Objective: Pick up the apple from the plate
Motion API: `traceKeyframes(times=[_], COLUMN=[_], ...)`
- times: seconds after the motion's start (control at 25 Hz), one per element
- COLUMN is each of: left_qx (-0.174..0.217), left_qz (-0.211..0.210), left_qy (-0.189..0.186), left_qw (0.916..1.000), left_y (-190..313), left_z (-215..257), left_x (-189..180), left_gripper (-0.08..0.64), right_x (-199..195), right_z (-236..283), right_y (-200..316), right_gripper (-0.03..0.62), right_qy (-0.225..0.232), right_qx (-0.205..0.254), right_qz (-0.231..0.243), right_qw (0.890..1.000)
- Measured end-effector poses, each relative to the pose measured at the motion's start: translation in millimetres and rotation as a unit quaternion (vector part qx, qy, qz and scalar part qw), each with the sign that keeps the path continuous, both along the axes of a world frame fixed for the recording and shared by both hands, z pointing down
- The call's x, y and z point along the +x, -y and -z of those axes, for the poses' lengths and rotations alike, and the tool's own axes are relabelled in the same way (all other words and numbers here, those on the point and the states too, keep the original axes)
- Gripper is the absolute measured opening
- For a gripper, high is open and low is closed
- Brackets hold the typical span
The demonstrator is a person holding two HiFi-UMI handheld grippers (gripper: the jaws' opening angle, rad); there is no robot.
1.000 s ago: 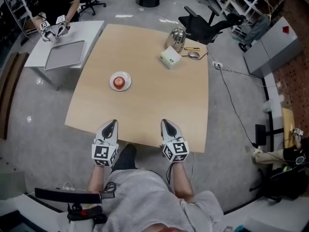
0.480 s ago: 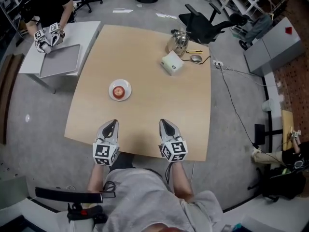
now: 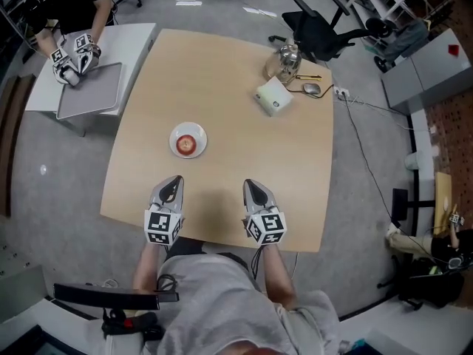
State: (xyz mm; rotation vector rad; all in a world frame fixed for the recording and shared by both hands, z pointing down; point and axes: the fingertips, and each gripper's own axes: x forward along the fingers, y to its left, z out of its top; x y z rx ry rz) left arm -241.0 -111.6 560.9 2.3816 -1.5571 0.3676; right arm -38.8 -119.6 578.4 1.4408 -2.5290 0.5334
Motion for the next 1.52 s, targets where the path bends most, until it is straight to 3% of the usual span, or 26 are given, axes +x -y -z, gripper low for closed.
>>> traceKeyframes(times=[0.76,1.52], left_qx=[-0.045,-0.104], left_qz=[-0.033,-0.045], left_qy=[0.031,0.046], left_qw=[0.9979,0.9925], left_y=[64,98], left_z=[-54,-110], left_x=[-4,-9], left_gripper=[0.06,0.219], right_x=[-8,-5], right_z=[-27,-41], right_y=[25,43], right_gripper=[0.006,0.006], right_qy=[0.004,-0.01], right_qx=[-0.031,-0.05], right_qz=[-0.026,-0.032], right_qw=[0.999,0.998])
